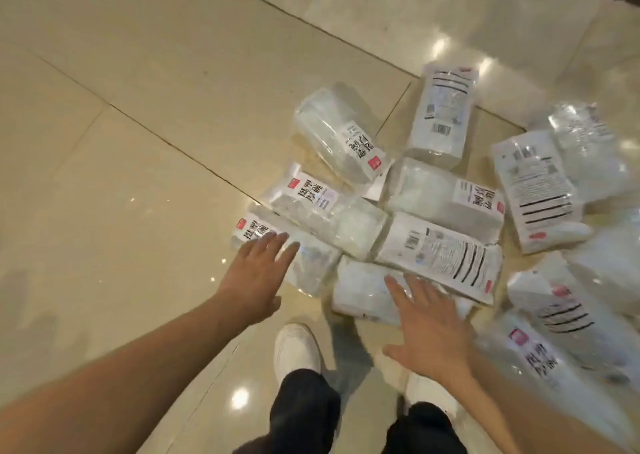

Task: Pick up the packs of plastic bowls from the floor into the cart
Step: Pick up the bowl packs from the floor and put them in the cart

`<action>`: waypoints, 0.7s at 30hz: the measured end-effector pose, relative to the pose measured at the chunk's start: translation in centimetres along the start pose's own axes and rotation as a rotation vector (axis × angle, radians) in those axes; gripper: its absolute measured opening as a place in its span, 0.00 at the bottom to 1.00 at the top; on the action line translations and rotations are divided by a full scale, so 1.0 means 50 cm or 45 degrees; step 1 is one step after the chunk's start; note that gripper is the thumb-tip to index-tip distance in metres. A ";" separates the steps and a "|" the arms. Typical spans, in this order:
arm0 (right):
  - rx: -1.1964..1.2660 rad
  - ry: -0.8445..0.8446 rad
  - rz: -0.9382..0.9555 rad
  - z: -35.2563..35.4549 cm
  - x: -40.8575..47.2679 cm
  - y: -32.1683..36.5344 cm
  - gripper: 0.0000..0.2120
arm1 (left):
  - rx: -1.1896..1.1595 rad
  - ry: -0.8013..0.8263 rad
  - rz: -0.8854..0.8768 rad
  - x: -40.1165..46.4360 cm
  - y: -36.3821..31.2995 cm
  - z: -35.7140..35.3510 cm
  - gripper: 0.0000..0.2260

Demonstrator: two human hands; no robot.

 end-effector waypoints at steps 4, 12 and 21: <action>-0.101 0.007 0.008 -0.127 0.166 -0.057 0.63 | 0.212 0.054 -0.034 0.154 0.001 -0.151 0.55; -0.161 -0.189 0.075 -0.194 0.251 -0.117 0.73 | 0.212 -0.178 -0.088 0.226 0.011 -0.215 0.58; -0.171 -0.267 0.085 -0.115 0.156 -0.120 0.59 | 0.048 -0.307 -0.070 0.146 0.021 -0.115 0.44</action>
Point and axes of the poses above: each hand's wrist, its own x-axis towards the middle knuckle, its own z-axis out of the back of the hand, y = z × x, the point moved 6 cm from there along x, towards the middle knuckle, and after that the axes turned 9 degrees about x, right-handed, at the moved point
